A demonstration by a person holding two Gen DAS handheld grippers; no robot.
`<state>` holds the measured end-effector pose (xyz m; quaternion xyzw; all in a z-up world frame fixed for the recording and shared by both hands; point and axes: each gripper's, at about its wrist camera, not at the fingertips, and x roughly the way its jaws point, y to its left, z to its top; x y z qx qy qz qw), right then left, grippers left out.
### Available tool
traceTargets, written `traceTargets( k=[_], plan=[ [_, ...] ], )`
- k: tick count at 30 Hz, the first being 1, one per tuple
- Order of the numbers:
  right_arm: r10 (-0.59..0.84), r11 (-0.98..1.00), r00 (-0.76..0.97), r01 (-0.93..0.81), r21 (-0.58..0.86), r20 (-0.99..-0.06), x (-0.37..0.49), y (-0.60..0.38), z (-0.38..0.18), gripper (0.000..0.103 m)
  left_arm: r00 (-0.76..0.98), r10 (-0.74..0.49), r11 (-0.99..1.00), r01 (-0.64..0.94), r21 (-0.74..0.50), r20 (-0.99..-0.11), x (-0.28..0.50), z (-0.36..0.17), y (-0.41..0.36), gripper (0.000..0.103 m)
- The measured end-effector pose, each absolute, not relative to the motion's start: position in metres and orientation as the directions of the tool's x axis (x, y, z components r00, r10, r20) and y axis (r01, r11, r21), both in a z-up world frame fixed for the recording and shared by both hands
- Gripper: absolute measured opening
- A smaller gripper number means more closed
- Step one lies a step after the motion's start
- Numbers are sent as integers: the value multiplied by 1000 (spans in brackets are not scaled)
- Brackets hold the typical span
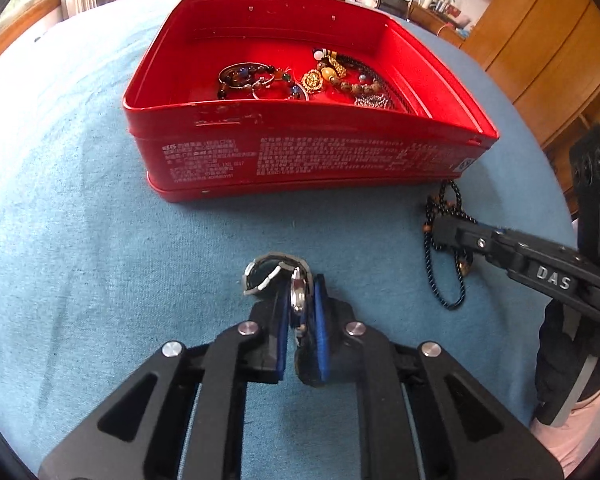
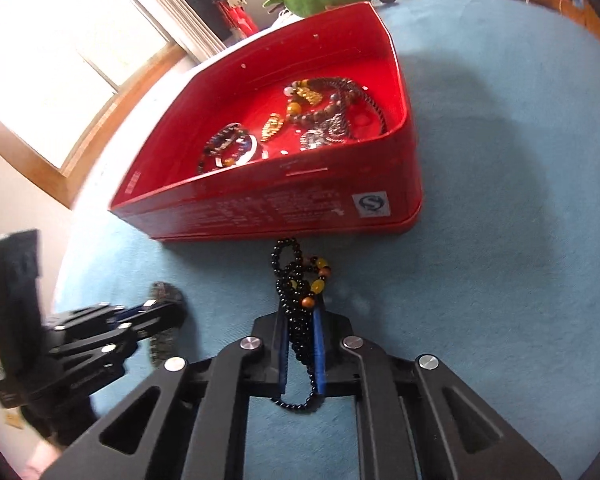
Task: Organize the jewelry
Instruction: 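Grasp the black bead necklace with the right gripper while the left holds the watch, then lower watch and necklace into the red tin and open both grippers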
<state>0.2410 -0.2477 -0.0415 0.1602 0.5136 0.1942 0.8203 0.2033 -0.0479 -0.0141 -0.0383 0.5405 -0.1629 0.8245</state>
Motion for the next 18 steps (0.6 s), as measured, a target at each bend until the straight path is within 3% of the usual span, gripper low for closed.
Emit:
traceTargets(
  k=[12, 18],
  plan=[
    [530, 844, 473, -217, 490, -703, 217, -259, 5, 9, 447, -374, 922, 274, -273, -812, 182, 27, -43, 10],
    [521, 852, 505, -249, 461, -688, 211, -256, 30, 9, 493, -354, 928, 293, -231, -795, 175, 52, -45, 10]
  ],
)
